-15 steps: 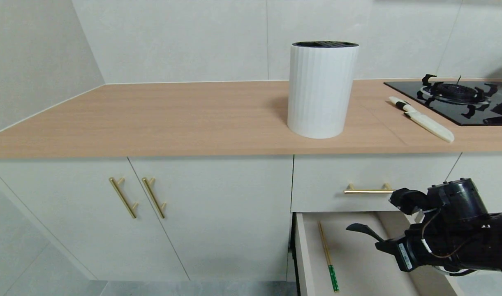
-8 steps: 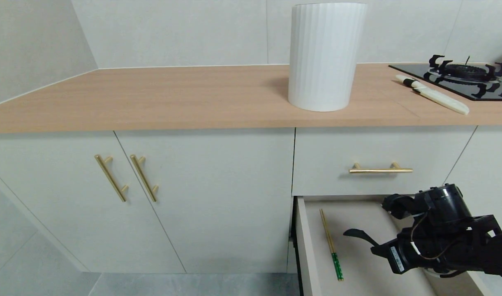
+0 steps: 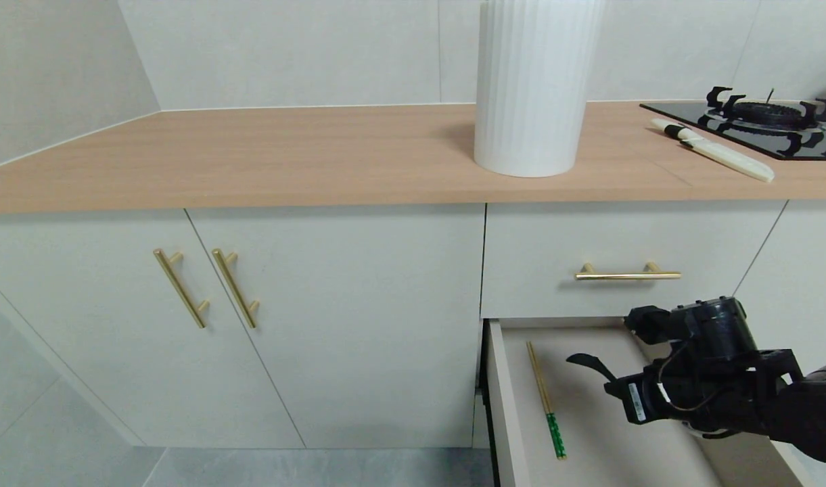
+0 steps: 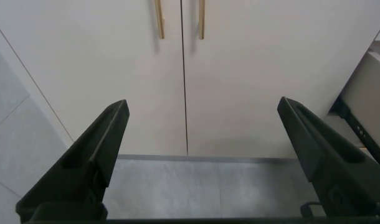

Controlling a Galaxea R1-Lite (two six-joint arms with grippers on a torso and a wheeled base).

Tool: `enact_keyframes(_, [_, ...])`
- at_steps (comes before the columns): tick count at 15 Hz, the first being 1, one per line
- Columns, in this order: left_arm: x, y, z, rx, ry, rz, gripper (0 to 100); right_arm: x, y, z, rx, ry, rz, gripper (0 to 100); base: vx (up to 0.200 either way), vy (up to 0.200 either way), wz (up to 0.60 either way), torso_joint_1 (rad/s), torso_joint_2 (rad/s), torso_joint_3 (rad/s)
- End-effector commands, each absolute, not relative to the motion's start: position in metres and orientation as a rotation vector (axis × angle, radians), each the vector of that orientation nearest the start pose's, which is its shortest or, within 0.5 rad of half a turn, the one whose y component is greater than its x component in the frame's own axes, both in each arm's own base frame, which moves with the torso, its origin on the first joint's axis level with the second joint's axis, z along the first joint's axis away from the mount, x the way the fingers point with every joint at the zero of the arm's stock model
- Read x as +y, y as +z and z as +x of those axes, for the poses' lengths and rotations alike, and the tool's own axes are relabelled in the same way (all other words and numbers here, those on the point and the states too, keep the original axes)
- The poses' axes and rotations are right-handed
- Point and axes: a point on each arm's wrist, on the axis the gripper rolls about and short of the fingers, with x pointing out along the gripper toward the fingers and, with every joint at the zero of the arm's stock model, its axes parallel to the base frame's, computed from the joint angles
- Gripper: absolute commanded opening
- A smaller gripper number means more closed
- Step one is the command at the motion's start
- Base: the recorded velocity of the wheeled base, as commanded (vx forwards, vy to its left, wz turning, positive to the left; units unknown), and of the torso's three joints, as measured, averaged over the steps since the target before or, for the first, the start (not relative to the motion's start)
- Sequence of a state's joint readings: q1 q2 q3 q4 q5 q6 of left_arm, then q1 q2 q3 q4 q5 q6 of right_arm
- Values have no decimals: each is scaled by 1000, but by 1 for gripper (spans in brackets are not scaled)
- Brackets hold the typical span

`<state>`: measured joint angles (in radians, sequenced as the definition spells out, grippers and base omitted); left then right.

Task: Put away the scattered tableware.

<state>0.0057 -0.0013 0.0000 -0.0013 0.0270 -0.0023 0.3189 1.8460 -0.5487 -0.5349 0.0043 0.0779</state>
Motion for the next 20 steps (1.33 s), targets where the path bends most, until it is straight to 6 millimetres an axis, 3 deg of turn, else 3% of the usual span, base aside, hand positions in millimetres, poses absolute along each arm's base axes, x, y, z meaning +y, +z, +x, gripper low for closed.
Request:
enact_keyframes(1, [0, 76, -23, -2, 34, -3, 100, 92, 46, 281, 812, 166, -45, 0, 0, 0, 0, 0, 0, 0])
enact_keyframes(4, [0, 76, -23, -2, 34, -3, 100, 100, 7, 303, 874, 24, -52, 0, 0, 0, 0, 0, 0, 0])
enact_keyframes(10, [0, 76, -23, -2, 34, -3, 100, 104, -40, 321, 841, -48, -39, 0, 0, 0, 0, 0, 0, 0])
enact_keyframes(16, [0, 76, -23, -2, 34, -3, 100, 104, -47, 322, 819, -55, -41, 0, 0, 0, 0, 0, 0, 0])
enact_keyframes(17, [0, 76, -23, -2, 34, -3, 100, 105, -48, 322, 818, -56, -39, 100, 0, 0, 0, 0, 0, 0])
enact_keyframes(20, [0, 76, -23, -2, 34, -3, 100, 105, -44, 324, 792, -54, -27, 100, 0, 0, 0, 0, 0, 0])
